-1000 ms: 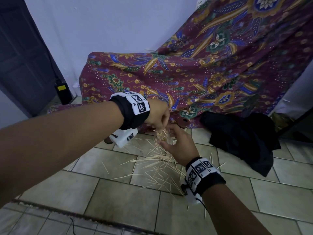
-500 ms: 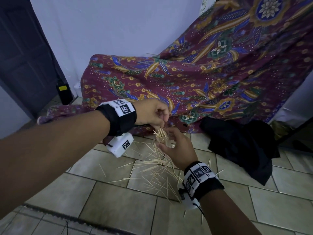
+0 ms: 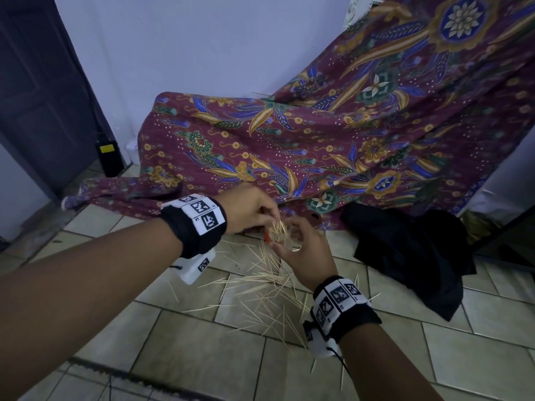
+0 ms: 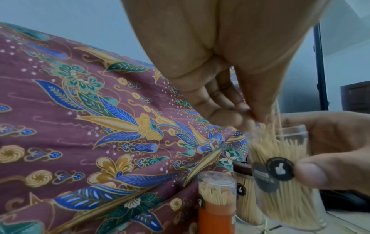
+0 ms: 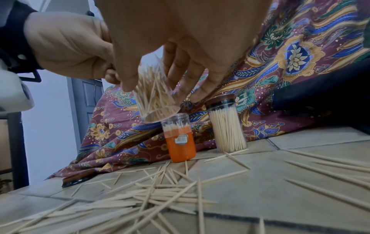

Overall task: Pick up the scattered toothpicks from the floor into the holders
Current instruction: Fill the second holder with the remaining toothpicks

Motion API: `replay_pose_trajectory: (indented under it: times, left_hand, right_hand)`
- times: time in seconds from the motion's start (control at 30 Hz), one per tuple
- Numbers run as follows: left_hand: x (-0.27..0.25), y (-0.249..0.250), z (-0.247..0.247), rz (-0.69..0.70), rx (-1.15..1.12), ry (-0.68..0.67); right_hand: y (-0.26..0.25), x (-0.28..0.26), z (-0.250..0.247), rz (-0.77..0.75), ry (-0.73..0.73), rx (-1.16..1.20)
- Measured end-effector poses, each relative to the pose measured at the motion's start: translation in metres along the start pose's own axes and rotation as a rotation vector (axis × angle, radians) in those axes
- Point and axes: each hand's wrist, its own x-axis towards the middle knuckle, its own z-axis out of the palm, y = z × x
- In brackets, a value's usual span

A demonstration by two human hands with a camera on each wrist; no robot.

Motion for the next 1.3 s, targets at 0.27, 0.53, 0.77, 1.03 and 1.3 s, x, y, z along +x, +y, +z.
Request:
replay_pose_trajectory:
  times: [0.27, 0.53, 0.77, 1.03, 1.3]
  left_hand:
    - [0.001, -0.001, 0.015, -0.077, 0.026, 0.121]
    - [-0.014, 0.012, 0.035, 0.025, 0.013, -0.092]
    - [-0.023, -0.005, 0.041, 0.122, 0.075, -0.054]
    - [-0.039, -0.010, 0.044, 0.165, 0.353, -0.180]
    - [-0.035, -0.007, 0.047, 0.179, 0.246, -0.123]
  right_hand:
    - [0.006, -0.007, 0.002, 0.026, 0.017, 0.017]
    - [0.010, -0.012, -0.008, 0.071, 0.029, 0.009]
    - [0.014, -0.014, -0.009, 0.082, 0.049, 0.019]
    - [0.012, -0.018, -0.012, 0.073, 0.052, -0.002]
    - [0.014, -0.025, -0.019, 0.074, 0.061, -0.022]
